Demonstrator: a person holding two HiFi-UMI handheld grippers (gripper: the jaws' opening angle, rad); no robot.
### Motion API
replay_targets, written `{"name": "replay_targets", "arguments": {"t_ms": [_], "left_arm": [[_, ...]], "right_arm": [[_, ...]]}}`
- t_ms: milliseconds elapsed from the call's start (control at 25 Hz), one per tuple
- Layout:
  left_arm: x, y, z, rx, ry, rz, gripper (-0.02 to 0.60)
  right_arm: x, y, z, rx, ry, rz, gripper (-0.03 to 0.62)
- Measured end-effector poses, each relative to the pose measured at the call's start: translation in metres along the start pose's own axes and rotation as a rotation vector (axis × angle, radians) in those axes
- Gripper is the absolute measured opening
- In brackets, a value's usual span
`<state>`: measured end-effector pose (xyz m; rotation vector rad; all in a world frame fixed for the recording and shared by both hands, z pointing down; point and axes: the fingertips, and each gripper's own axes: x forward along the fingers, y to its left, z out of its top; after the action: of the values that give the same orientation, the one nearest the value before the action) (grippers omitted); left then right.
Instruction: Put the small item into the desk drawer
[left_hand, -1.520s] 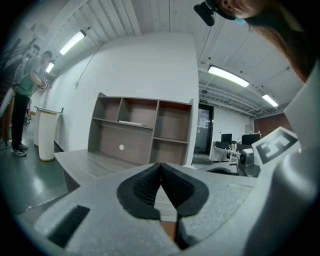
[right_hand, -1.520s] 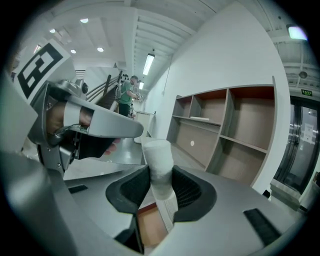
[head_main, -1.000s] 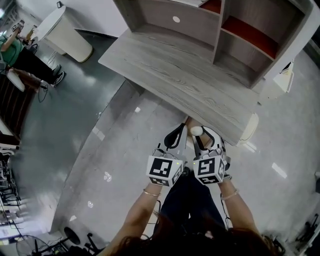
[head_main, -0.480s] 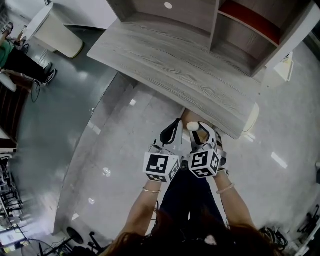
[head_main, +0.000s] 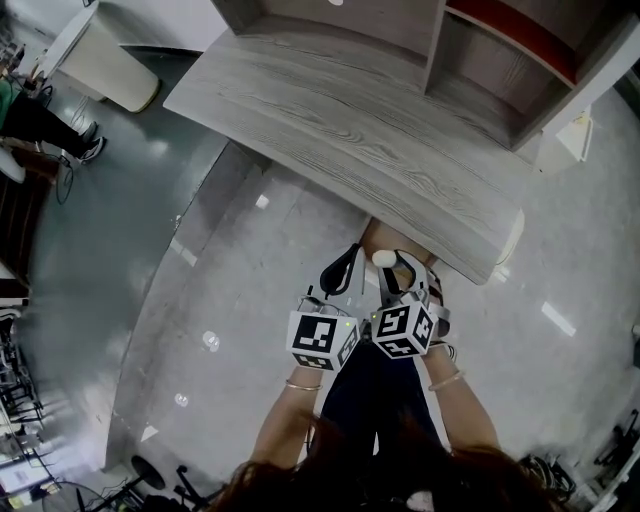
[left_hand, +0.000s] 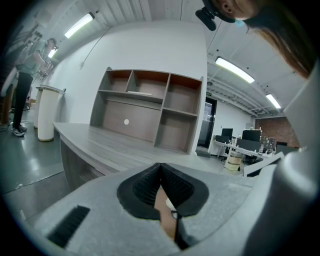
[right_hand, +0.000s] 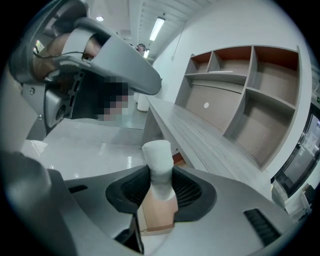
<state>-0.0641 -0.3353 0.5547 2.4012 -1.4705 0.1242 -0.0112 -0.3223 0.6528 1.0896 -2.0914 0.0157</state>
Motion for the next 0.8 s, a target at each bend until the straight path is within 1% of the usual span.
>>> {"name": "replay_targets", "arguments": {"t_ms": [400,800], "left_arm": [[0.011,0.018,-0.035,-0.028,0.033,0.001,0.015],[0.026,0.032,-0.065,-0.036,0.058,-0.011,0.015]], "right_arm": [[0.035,0.015,-0.034,0.001,0.088,0.007,0.132],[0.065,0.029,-0.069,-0.01,0.168,0.025,0.133]]}}
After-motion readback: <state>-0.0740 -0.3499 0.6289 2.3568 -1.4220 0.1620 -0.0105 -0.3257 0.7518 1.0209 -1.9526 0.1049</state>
